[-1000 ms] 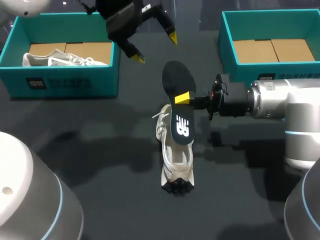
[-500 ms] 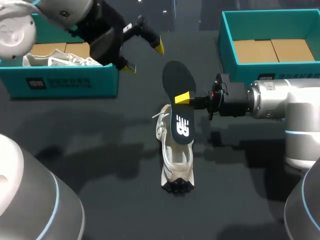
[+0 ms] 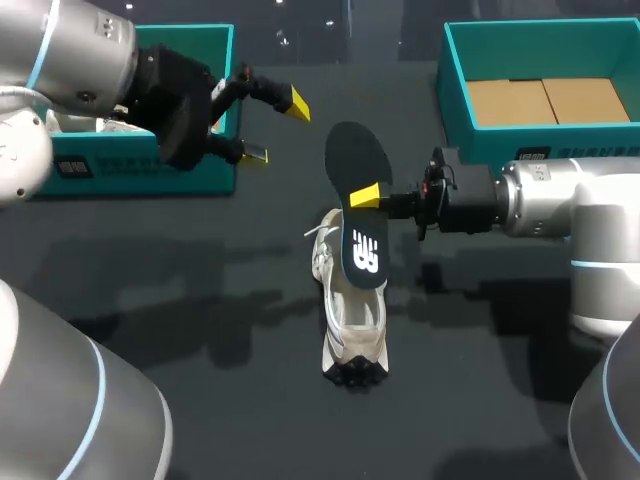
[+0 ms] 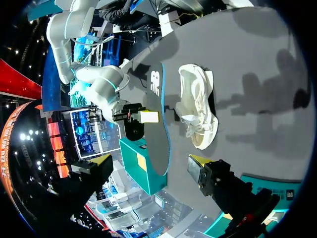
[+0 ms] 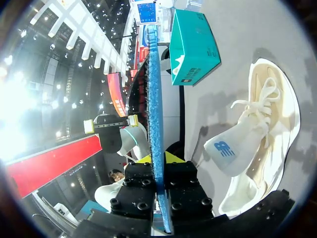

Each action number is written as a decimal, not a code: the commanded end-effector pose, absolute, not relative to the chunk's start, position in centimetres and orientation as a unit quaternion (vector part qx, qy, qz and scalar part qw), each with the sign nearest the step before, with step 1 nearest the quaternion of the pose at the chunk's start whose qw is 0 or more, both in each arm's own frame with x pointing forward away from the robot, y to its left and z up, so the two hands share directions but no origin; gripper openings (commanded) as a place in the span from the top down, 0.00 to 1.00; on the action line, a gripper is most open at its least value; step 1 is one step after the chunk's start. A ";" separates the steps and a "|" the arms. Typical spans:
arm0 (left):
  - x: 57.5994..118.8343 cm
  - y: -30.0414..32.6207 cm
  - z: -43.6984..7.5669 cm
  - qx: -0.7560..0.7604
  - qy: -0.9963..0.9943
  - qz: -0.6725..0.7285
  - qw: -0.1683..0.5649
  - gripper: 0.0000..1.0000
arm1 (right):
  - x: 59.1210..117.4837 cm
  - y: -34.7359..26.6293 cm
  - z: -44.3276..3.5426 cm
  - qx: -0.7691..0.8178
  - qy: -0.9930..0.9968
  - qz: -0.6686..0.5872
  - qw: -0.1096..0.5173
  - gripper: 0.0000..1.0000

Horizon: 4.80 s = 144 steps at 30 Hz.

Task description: Take the shoe out of the shoebox, open the shoe tongue, remove and reinsert the insole, then place the shoe into the shoebox

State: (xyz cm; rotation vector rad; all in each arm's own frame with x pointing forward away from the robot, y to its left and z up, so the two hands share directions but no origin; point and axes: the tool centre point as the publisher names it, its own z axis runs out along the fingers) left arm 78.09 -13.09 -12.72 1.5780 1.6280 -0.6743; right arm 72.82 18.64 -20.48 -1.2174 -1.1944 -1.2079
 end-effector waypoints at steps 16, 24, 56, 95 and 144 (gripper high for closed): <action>77.5 -13.9 -17.4 0.588 0.571 -0.363 0.444 0.00 | 72.4 19.6 -20.5 -0.508 -0.483 -0.499 0.509 1.00; 77.4 -15.8 -18.8 0.555 0.572 -0.407 0.446 0.00 | 71.8 20.8 -19.7 -0.507 -0.470 -0.511 0.511 1.00; 76.9 -20.7 -20.5 0.492 0.556 -0.454 0.492 0.62 | 71.4 22.0 -19.2 -0.505 -0.446 -0.526 0.518 1.00; 75.2 -18.8 -19.4 0.475 0.574 -0.478 0.465 1.00 | 71.4 13.8 -21.3 -0.486 -0.513 -0.531 0.468 0.00; 66.2 -18.7 -17.5 0.369 0.629 -0.657 0.190 1.00 | 68.2 10.9 -23.1 -0.220 -0.886 -0.388 0.127 0.00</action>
